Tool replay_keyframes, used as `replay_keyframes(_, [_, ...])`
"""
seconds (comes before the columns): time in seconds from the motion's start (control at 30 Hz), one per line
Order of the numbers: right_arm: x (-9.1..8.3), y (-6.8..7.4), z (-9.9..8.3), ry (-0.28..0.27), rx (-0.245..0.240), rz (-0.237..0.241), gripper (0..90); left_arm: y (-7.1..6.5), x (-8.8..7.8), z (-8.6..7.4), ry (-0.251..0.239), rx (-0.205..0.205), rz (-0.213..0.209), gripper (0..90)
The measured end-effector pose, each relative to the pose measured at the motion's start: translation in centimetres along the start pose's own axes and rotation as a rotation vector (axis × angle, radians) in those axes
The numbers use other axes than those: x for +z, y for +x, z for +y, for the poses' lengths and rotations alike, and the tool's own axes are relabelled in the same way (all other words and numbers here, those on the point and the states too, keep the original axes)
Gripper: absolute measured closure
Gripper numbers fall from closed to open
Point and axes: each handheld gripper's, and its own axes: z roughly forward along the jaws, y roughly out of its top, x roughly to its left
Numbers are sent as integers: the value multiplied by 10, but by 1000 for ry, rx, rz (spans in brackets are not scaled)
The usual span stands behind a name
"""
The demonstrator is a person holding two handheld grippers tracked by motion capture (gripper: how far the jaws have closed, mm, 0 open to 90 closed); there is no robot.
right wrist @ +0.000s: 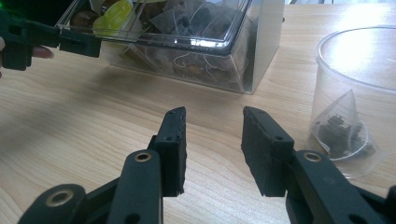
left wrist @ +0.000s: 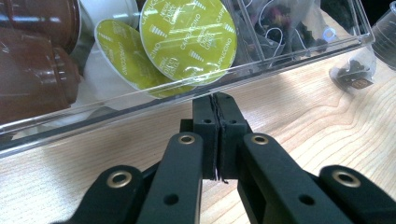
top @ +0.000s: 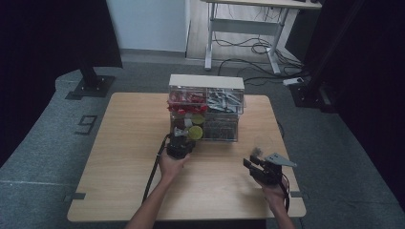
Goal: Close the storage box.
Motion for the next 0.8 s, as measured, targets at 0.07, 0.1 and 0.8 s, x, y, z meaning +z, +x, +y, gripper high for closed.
replay_keyframes(0.07, [0, 1, 1, -1, 0, 2, 598, 0, 1, -1, 10, 6, -1, 881])
replay_keyframes(0.1, [1, 1, 1, -4, 0, 3, 597, 0, 1, -2, 10, 8, 1, 876])
replay_keyframes(0.8, [6, 7, 0, 3, -13, 21, 542, -6, -18, -8, -52, 77, -85, 651])
